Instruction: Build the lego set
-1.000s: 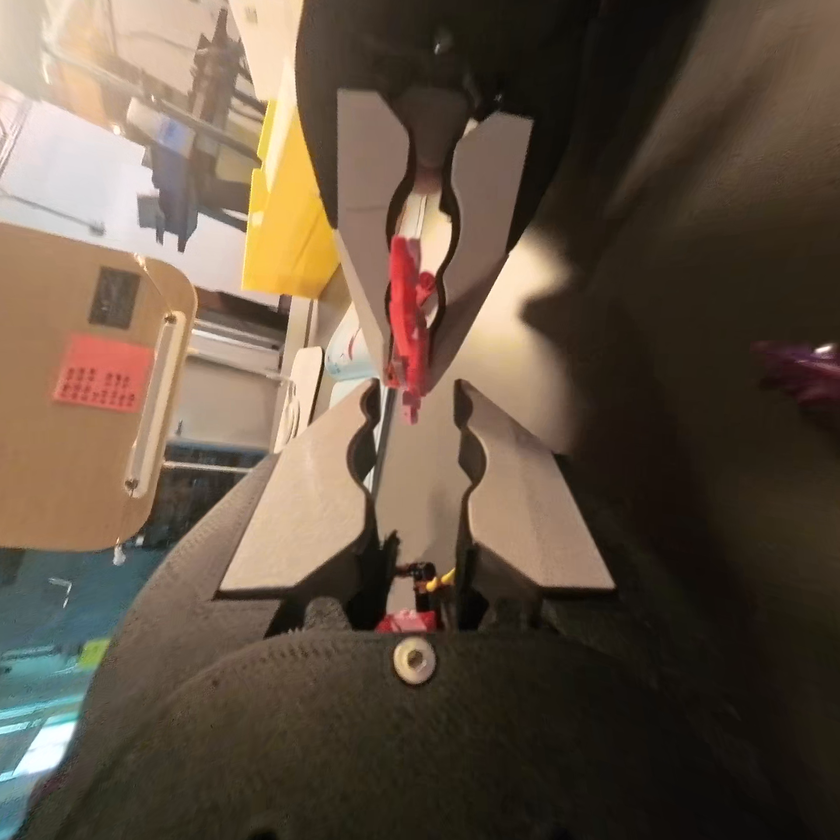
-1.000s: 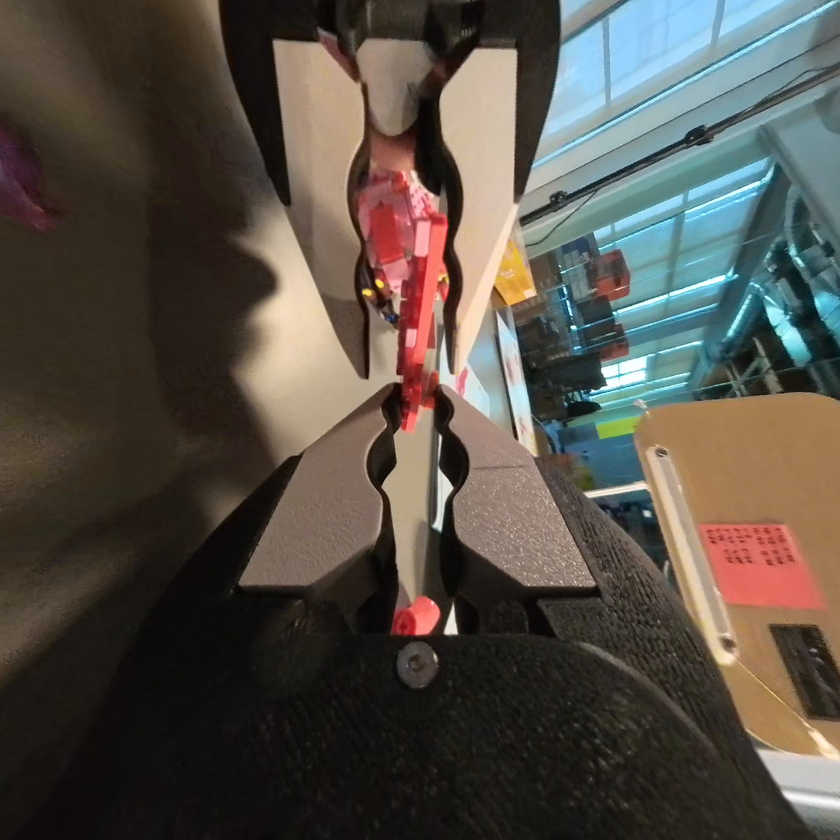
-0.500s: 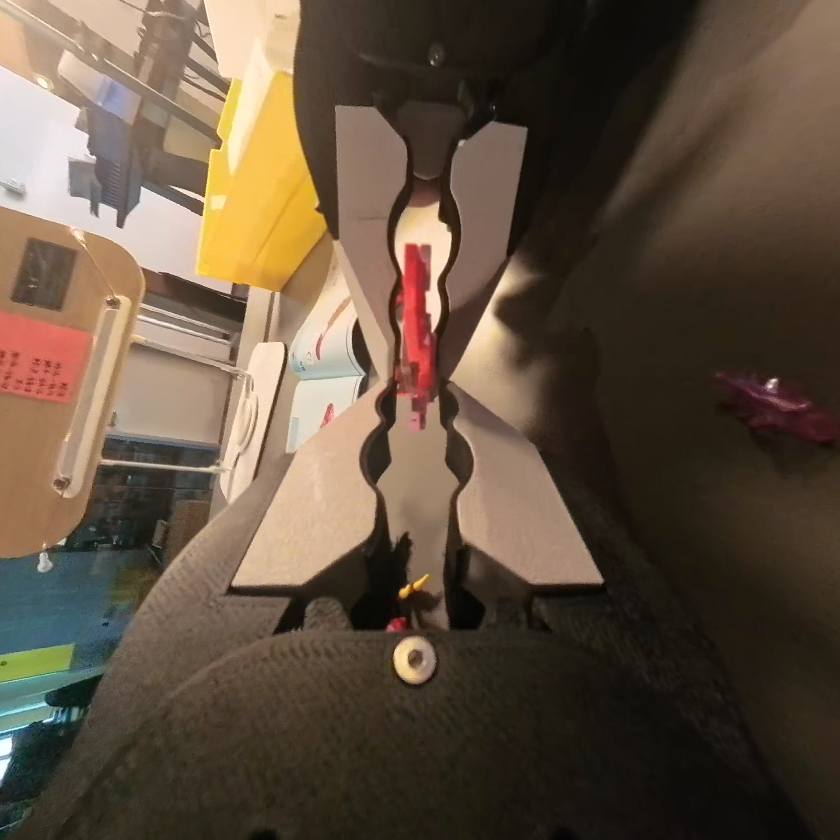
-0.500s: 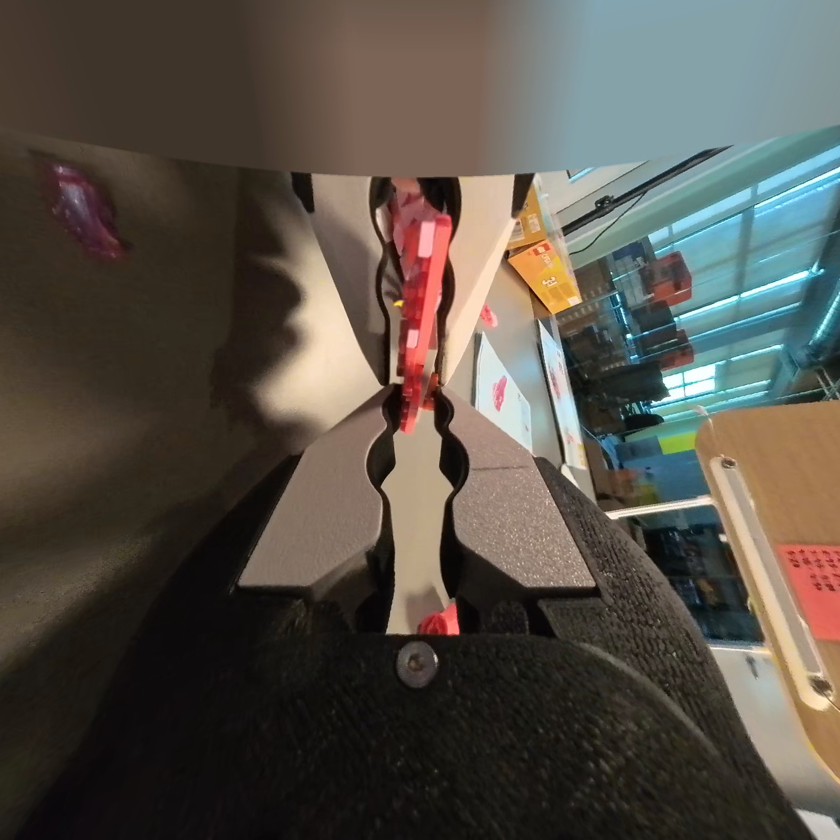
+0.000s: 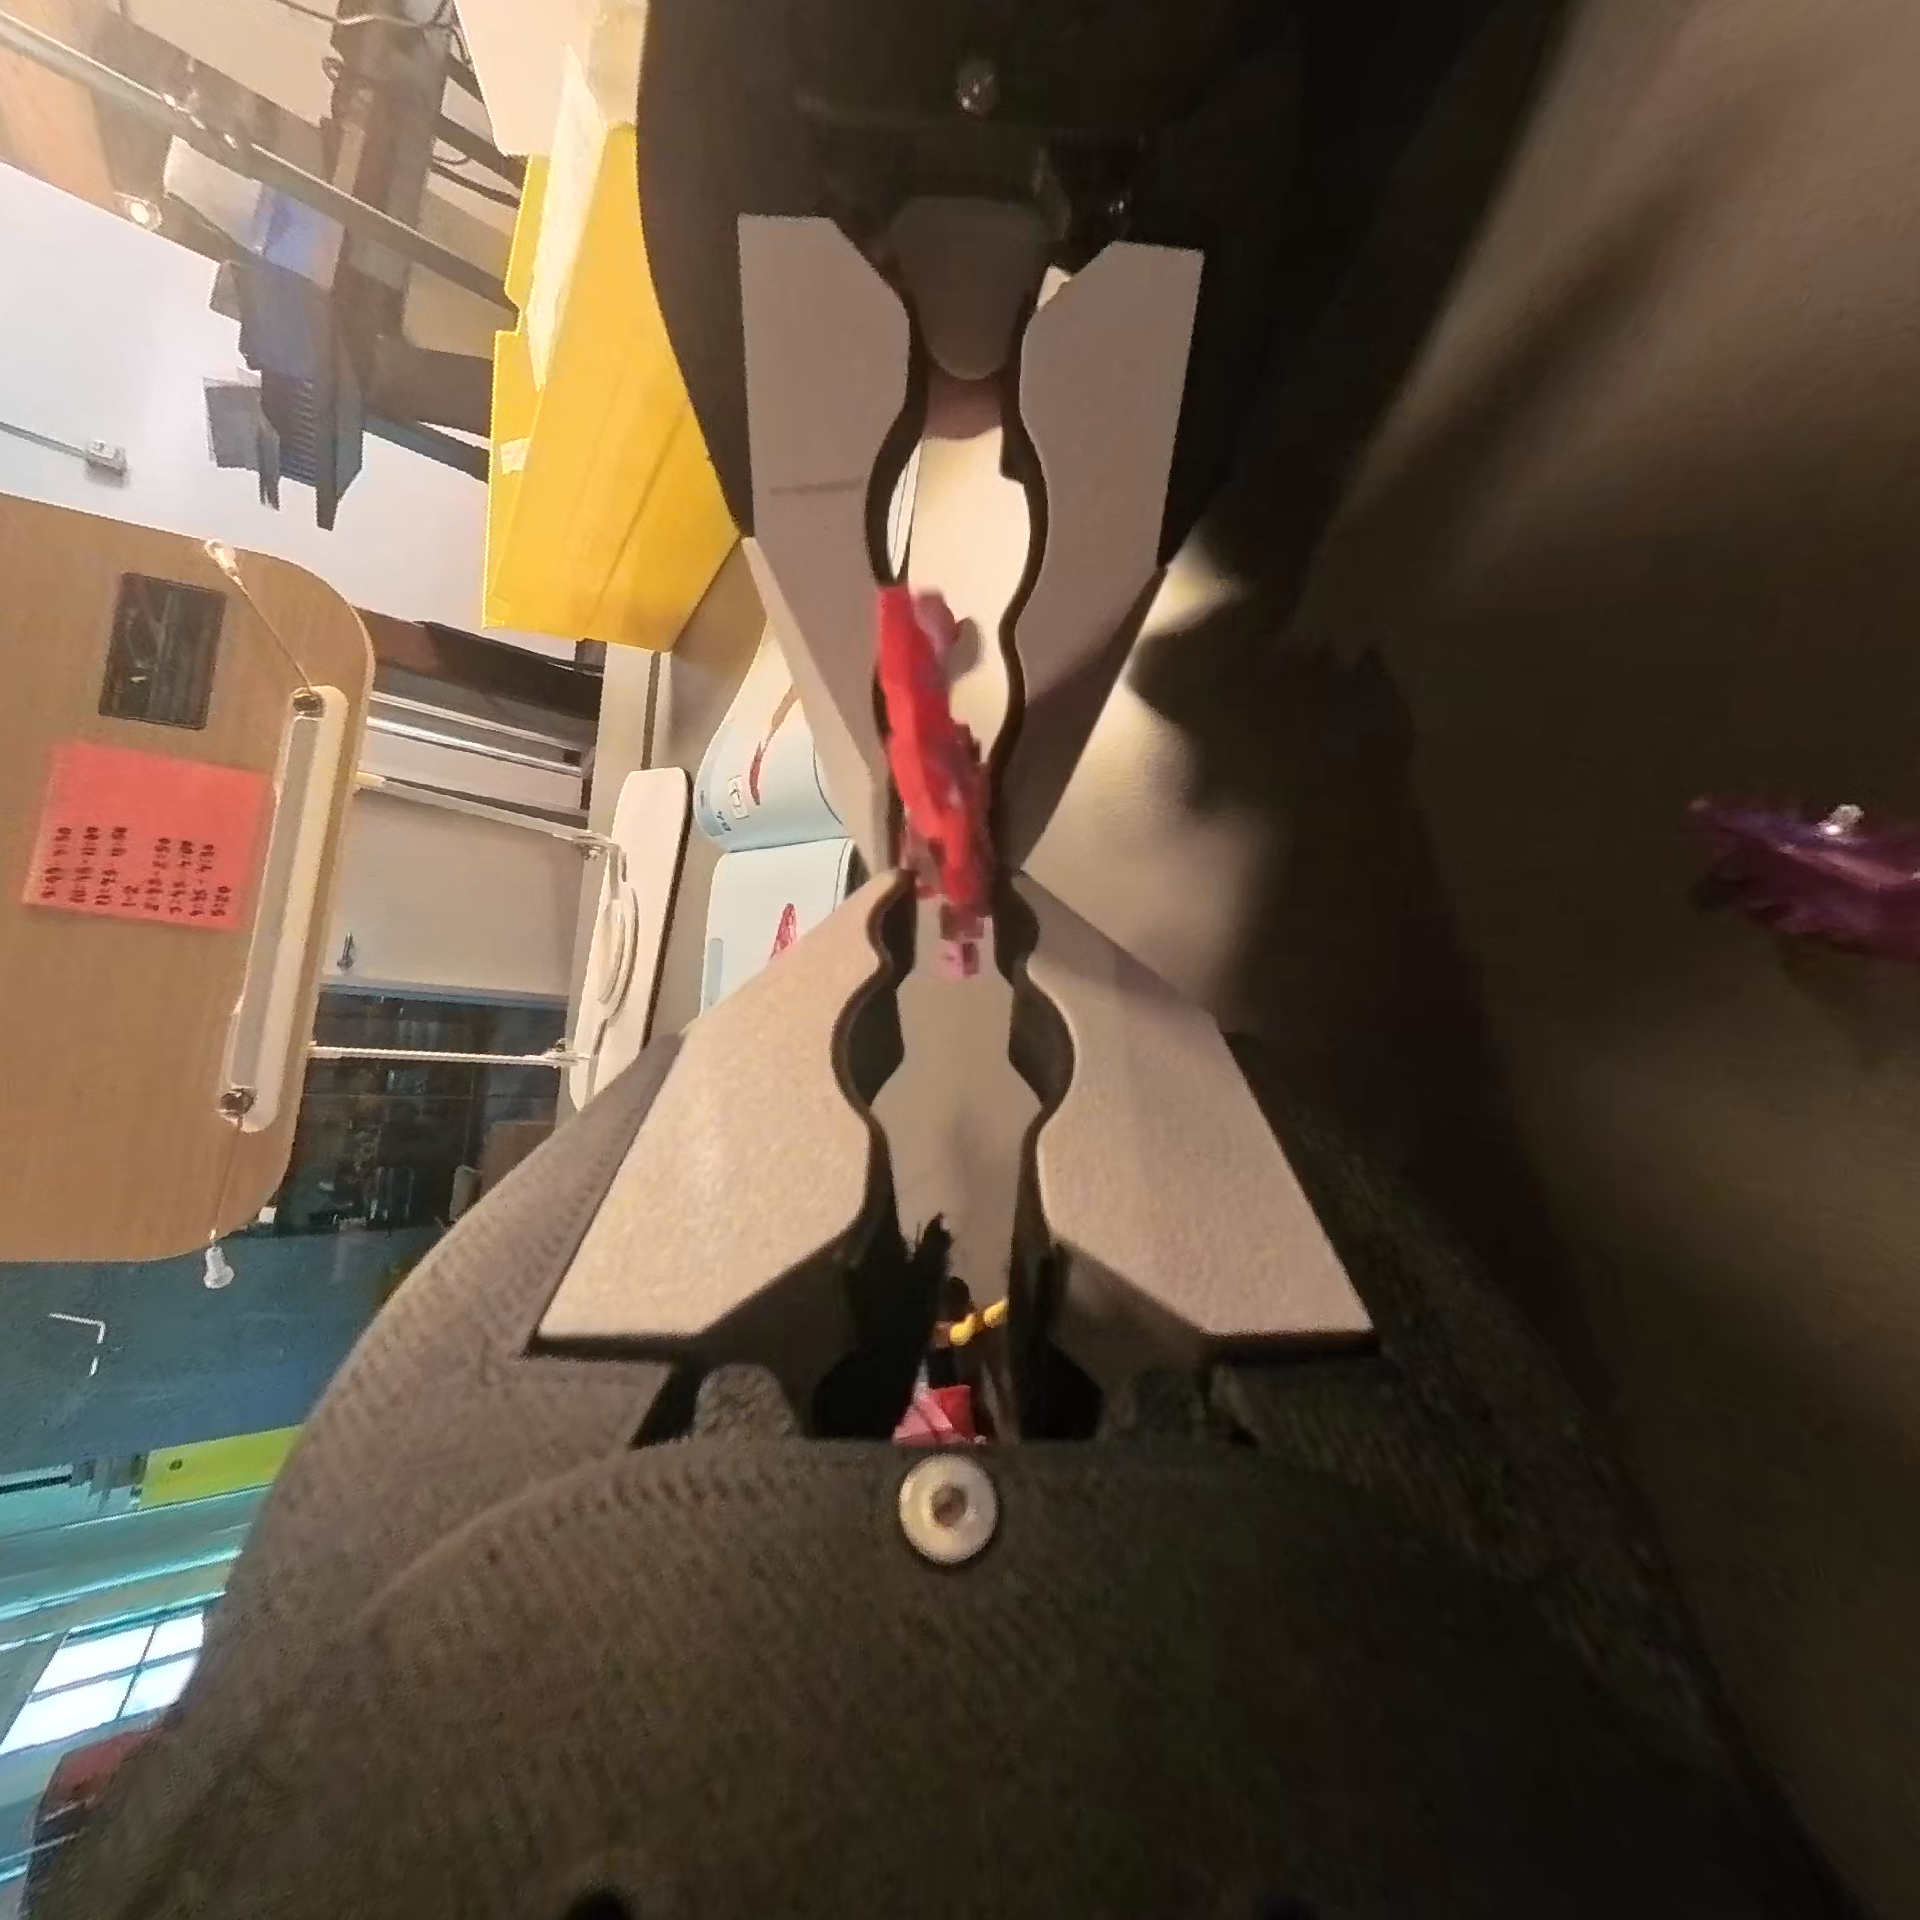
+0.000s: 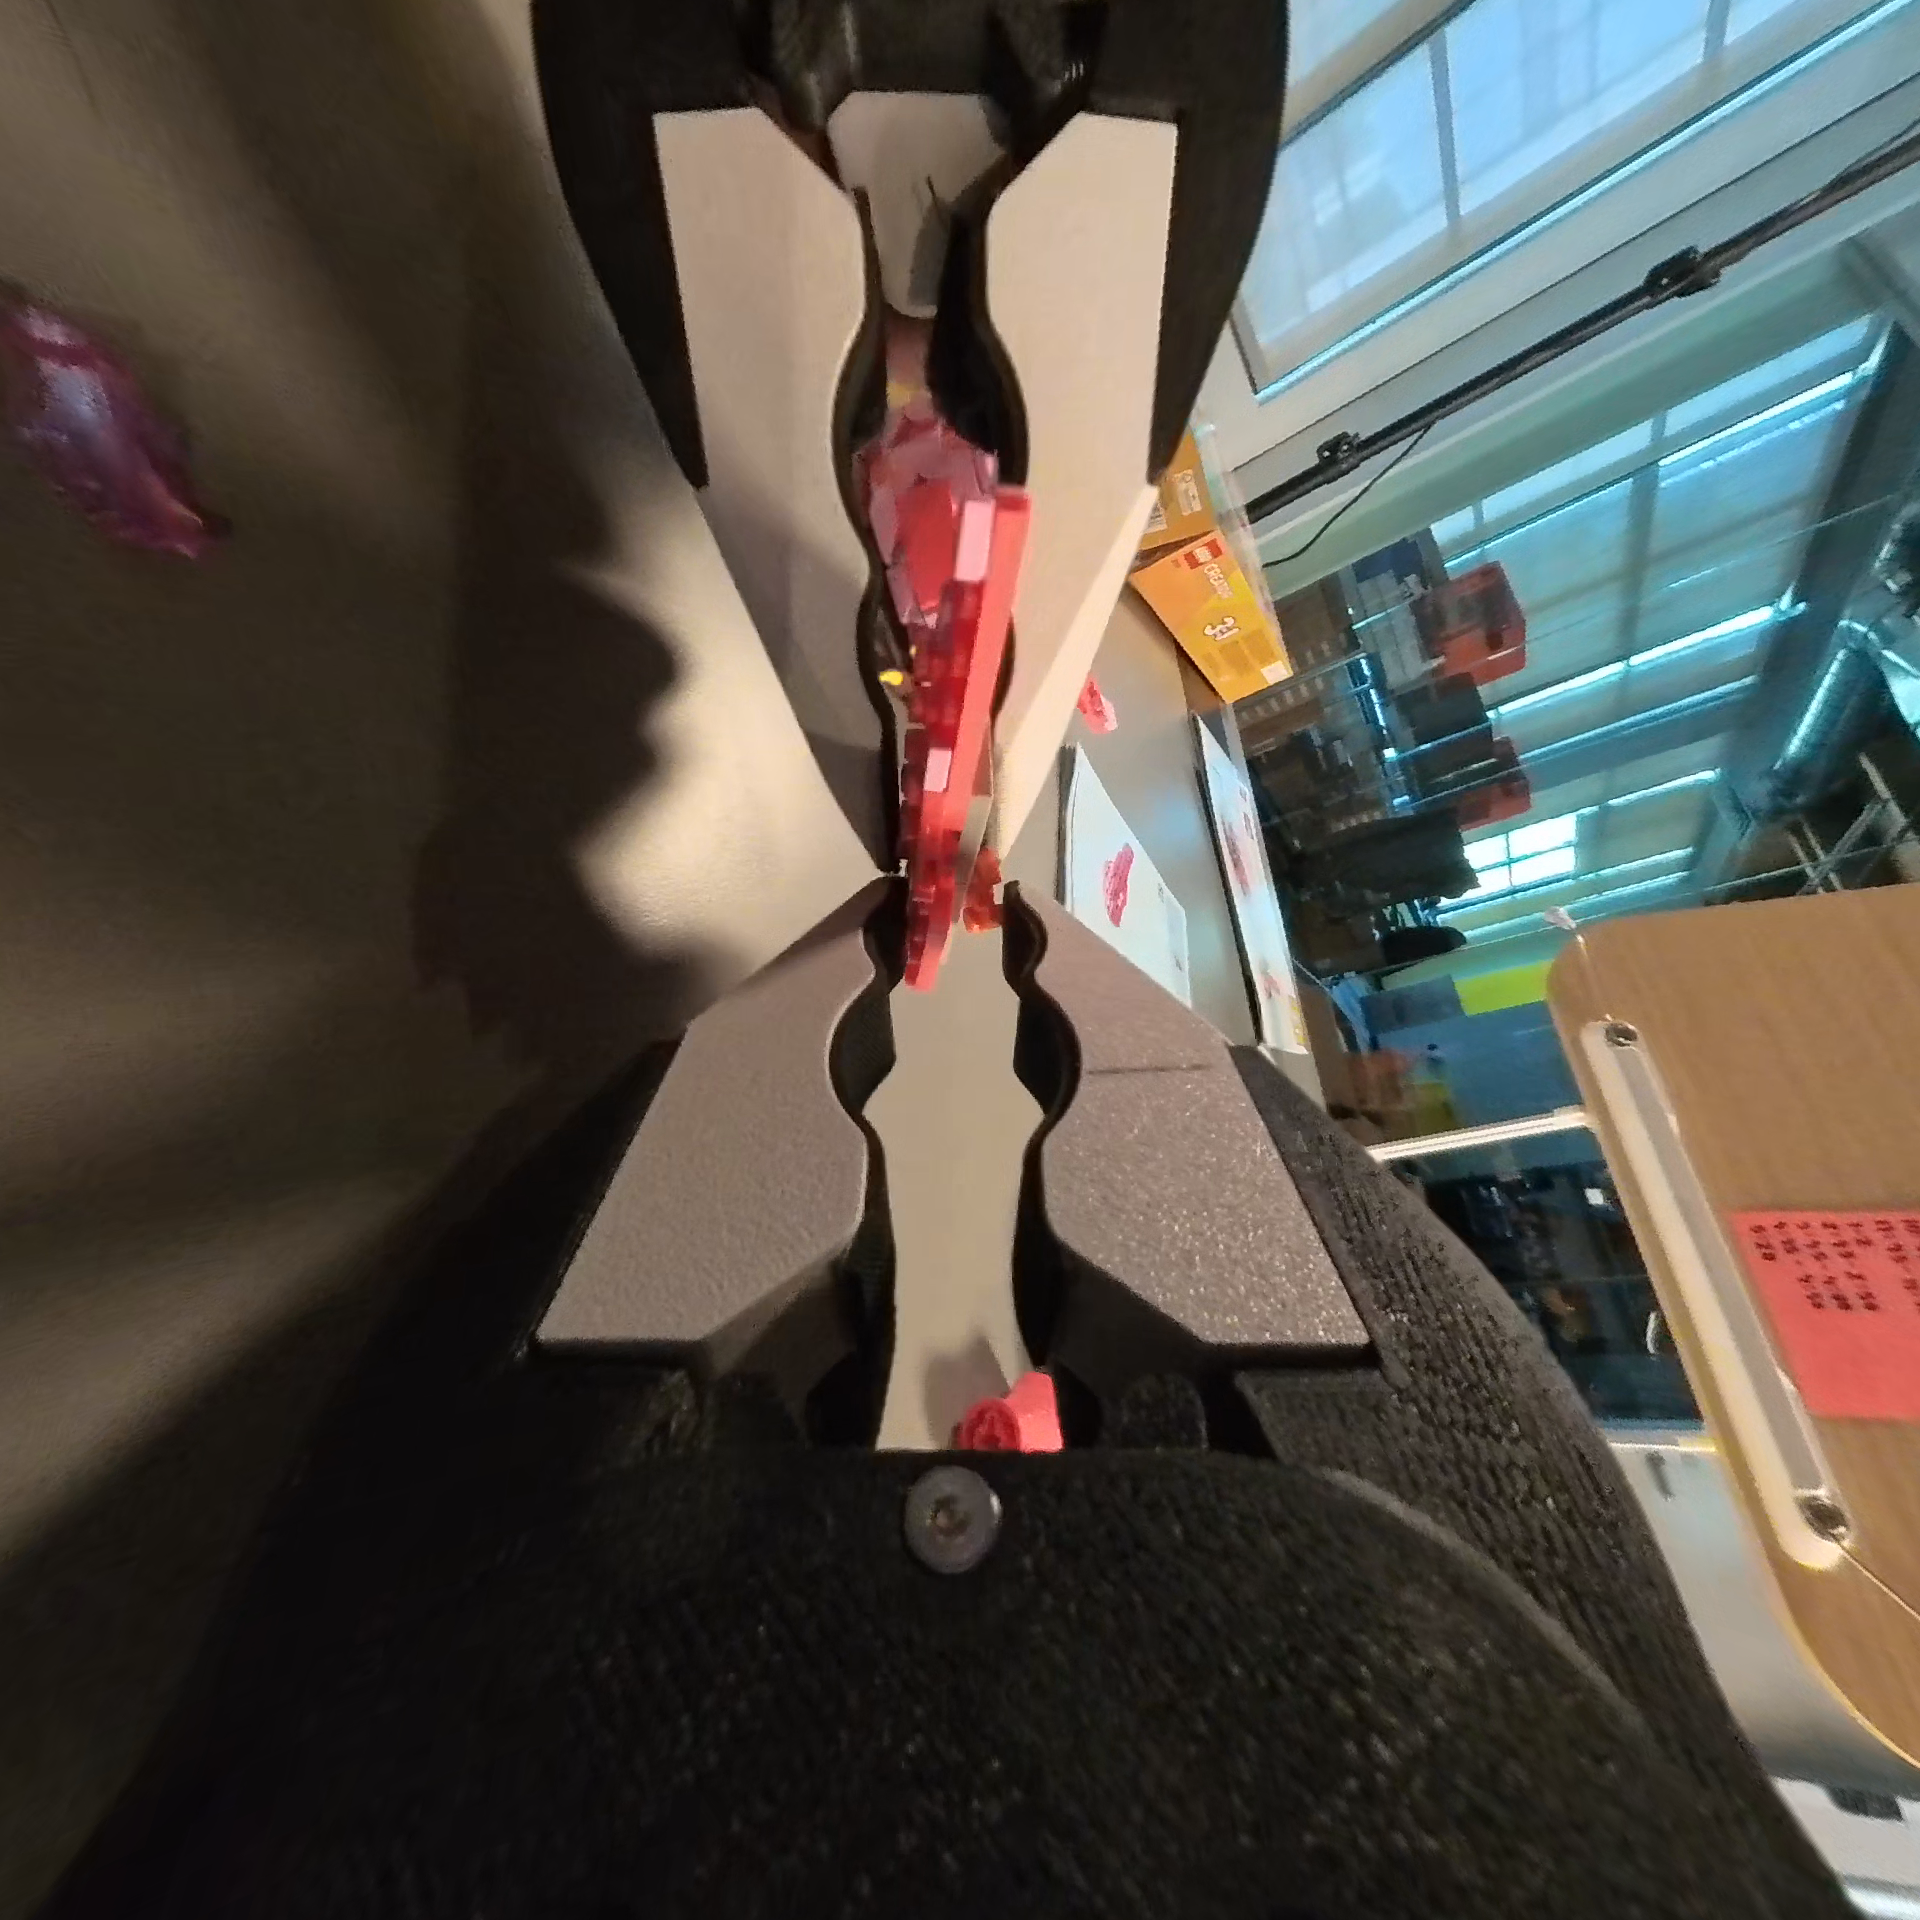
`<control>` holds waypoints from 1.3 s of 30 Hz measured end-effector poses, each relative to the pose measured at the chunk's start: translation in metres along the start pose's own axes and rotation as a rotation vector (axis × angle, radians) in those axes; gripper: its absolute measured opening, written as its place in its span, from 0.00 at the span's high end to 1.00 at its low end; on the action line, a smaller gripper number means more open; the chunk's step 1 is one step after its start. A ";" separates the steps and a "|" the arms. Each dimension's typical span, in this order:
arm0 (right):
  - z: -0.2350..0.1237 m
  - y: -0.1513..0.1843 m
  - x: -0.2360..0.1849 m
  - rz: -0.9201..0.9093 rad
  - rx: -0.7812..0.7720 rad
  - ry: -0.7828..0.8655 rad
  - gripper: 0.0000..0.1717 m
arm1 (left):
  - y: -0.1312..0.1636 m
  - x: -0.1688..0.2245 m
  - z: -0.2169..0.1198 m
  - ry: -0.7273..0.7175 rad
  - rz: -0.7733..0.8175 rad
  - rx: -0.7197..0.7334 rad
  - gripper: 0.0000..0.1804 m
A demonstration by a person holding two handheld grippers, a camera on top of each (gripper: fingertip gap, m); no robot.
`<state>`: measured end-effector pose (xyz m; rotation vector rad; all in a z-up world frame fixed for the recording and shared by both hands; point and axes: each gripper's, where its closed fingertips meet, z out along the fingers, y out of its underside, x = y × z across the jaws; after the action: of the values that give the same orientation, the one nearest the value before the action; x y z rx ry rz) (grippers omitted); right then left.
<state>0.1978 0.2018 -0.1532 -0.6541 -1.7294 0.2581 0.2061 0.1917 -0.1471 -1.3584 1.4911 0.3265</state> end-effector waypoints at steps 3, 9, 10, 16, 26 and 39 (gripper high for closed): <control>0.000 0.001 0.002 -0.018 -0.019 0.005 0.93 | 0.000 -0.003 -0.001 -0.023 0.002 0.014 0.92; 0.002 0.004 -0.001 -0.100 -0.077 0.010 0.94 | 0.004 -0.001 0.001 -0.023 0.061 -0.018 0.92; 0.002 0.005 -0.001 -0.118 -0.085 0.014 0.94 | 0.005 -0.001 0.001 -0.032 0.091 -0.028 0.92; 0.002 0.003 -0.001 -0.138 -0.092 0.016 0.94 | 0.002 0.002 0.006 -0.052 0.184 -0.043 0.93; -0.005 0.046 0.052 -0.193 -0.306 0.317 0.93 | 0.000 -0.025 0.030 -0.088 -0.458 -0.013 0.69; -0.002 0.040 0.047 -0.350 -0.348 0.325 0.94 | -0.001 -0.035 0.036 -0.439 0.482 -0.276 0.82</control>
<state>0.2048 0.2600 -0.1337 -0.5907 -1.5494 -0.3826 0.2184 0.2384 -0.1337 -1.0244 1.4105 1.0984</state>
